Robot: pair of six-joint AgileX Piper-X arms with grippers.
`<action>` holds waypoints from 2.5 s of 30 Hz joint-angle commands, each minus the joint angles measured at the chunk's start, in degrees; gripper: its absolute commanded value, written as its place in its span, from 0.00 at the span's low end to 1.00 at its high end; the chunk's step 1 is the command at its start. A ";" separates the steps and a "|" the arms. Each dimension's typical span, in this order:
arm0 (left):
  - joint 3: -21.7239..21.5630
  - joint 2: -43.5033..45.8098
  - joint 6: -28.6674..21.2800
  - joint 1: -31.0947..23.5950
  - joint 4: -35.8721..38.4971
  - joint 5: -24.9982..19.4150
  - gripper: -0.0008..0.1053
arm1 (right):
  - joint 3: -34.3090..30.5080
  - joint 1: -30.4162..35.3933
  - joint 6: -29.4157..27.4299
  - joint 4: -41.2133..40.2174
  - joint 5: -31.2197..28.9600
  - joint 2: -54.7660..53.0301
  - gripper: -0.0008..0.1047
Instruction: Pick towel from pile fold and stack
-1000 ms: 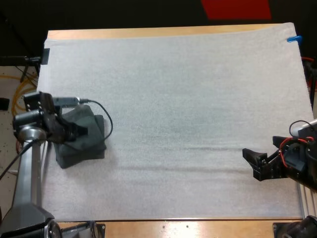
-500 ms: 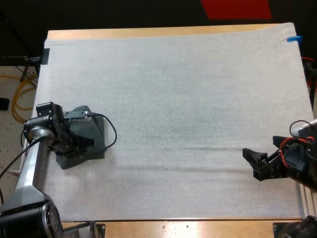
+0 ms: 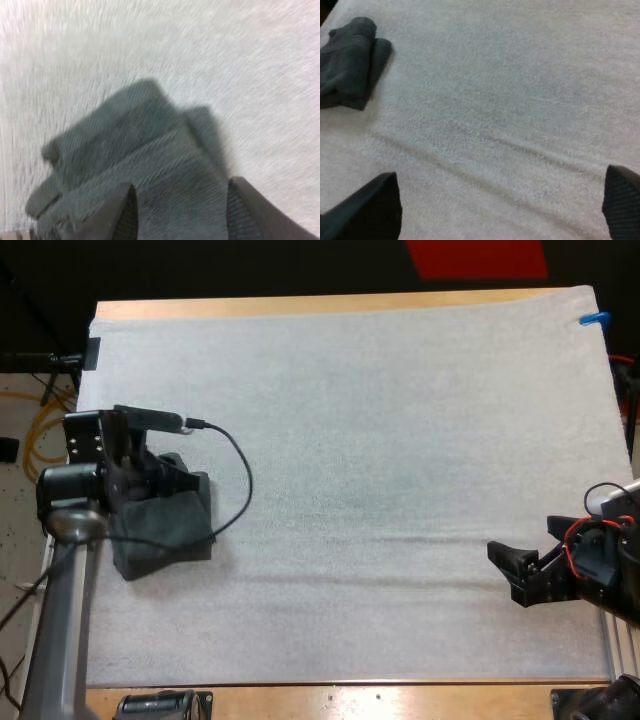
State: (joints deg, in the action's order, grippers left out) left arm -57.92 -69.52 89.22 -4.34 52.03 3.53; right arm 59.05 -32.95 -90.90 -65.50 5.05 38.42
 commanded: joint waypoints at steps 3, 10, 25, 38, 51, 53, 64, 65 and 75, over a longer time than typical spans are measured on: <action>-0.23 3.29 -0.09 4.00 -0.36 -0.56 0.38 | 0.33 -0.05 -0.43 1.54 1.97 0.67 0.76; -0.23 6.64 2.41 14.93 -1.21 -1.58 0.38 | 0.26 0.14 -0.73 11.01 2.89 7.17 0.76; -0.55 6.65 -1.26 12.26 -2.22 -6.99 0.38 | 0.26 13.62 -6.98 20.98 4.44 22.17 0.76; -2.66 13.87 -2.02 -6.88 3.89 -6.36 0.38 | 0.26 35.28 -17.93 16.42 5.11 16.62 0.76; -2.66 29.63 -1.96 3.17 4.59 1.08 0.38 | -0.06 35.34 -20.55 9.65 6.23 -0.24 0.76; -2.56 33.07 -2.08 5.43 6.02 1.06 0.38 | -0.99 35.34 -20.93 9.65 7.26 -4.61 0.76; -0.20 51.25 -2.08 7.15 11.59 1.06 0.38 | -10.57 35.34 -20.51 9.92 9.06 -29.81 0.76; 0.54 53.05 -2.08 7.15 12.17 1.06 0.38 | -11.78 35.34 -19.43 9.92 9.04 -32.59 0.76; 7.44 67.23 -2.08 7.15 22.46 0.95 0.38 | -16.79 35.34 -10.86 8.39 10.38 -40.74 0.76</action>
State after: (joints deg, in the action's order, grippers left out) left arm -50.44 -2.25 86.69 2.63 73.97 4.51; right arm 42.08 2.14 -101.92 -57.23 14.71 -0.79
